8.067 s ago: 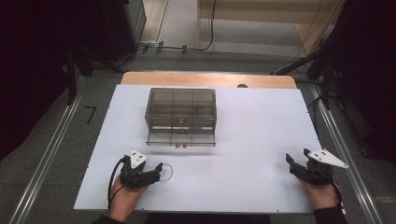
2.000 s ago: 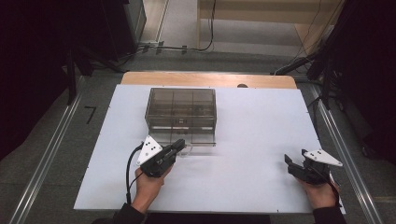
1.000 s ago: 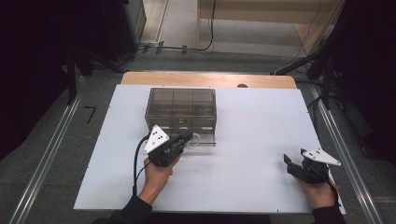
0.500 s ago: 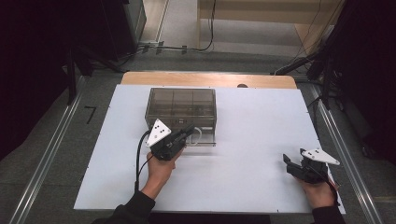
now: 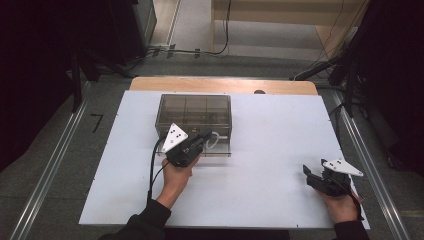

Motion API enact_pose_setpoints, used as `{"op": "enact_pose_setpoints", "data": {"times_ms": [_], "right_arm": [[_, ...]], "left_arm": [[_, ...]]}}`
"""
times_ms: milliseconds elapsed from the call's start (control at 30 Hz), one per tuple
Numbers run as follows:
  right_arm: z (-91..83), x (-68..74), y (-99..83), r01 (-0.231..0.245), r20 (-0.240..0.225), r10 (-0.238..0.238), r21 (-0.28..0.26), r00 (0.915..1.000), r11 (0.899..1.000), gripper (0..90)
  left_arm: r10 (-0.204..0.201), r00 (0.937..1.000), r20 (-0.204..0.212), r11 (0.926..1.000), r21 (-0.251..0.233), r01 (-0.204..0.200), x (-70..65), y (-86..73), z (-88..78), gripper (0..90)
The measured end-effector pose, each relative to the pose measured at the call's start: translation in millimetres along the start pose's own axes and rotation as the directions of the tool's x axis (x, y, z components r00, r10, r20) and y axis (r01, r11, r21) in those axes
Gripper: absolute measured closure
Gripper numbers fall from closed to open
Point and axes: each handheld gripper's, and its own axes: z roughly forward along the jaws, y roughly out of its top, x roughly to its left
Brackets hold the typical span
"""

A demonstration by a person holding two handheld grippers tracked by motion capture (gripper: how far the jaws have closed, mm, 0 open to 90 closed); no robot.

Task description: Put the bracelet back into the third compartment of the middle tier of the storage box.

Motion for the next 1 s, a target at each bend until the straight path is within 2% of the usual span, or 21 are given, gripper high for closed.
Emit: {"op": "enact_pose_setpoints", "data": {"times_ms": [367, 533, 1000], "right_arm": [[-0.4, -0.6, -0.7, -0.002, 0.001, 0.002, 0.005, 1.0, 1.0, 29.7], [-0.7, -0.9, -1.0, -0.002, 0.002, 0.002, 0.006, 1.0, 1.0, 29.7], [-0.4, -0.8, -1.2, -0.001, 0.0, 0.001, 0.006, 1.0, 1.0, 29.7]], "left_arm": [[0.001, 0.9999, 0.01, 0.9993, 0.039, -0.001, -4.6, -7.6, 20.9, 87.5], [0.01, 0.9999, -0.012, 0.9966, 0.081, -0.009, -1.0, -13.7, 27.6, 87.4], [0.029, 0.9962, -0.082, 0.9907, 0.135, -0.018, 6.0, -22.7, 31.5, 86.8]]}}
